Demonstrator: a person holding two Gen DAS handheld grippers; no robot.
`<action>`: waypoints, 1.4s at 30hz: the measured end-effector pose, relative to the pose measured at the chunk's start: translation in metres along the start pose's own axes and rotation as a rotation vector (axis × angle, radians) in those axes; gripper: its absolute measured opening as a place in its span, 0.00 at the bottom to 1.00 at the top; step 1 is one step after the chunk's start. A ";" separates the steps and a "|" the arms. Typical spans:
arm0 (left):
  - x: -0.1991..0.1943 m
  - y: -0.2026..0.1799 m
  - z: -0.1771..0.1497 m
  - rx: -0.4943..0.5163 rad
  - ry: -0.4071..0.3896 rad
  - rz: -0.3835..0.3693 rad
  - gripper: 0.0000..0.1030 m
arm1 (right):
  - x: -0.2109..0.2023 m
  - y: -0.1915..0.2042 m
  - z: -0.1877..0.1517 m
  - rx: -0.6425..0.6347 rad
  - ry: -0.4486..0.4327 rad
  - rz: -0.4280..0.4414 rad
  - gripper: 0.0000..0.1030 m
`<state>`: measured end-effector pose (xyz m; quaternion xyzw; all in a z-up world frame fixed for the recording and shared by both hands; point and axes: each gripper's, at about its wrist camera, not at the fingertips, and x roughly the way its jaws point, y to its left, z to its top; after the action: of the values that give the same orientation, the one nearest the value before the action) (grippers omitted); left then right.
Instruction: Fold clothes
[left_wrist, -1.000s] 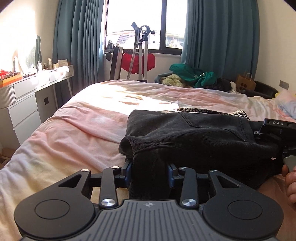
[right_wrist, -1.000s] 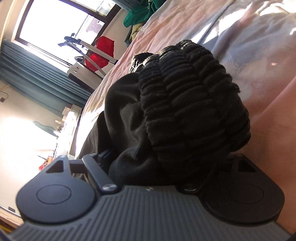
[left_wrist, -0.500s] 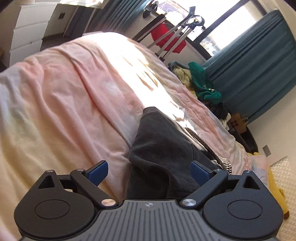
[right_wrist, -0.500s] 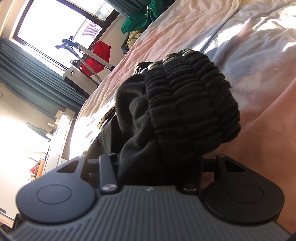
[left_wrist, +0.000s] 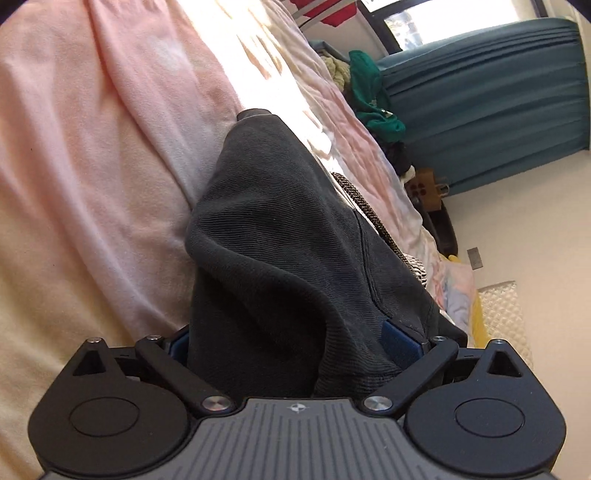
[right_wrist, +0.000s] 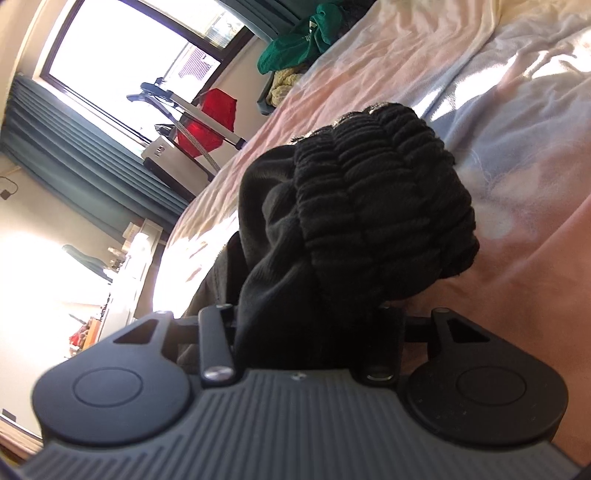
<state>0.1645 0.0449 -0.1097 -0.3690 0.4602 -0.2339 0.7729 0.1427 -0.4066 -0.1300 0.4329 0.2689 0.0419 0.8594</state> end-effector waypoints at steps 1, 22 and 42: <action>-0.001 0.000 -0.001 0.002 -0.002 -0.015 0.96 | -0.003 0.003 0.001 -0.004 -0.010 0.018 0.48; -0.013 -0.021 -0.036 0.089 -0.171 0.091 0.47 | -0.012 0.024 0.006 -0.101 -0.042 0.021 0.35; 0.122 -0.268 -0.002 0.400 -0.210 0.082 0.43 | -0.089 -0.026 0.158 0.027 -0.466 0.160 0.34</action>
<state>0.2133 -0.2069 0.0347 -0.2119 0.3363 -0.2493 0.8831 0.1413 -0.5638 -0.0363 0.4623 0.0288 0.0052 0.8863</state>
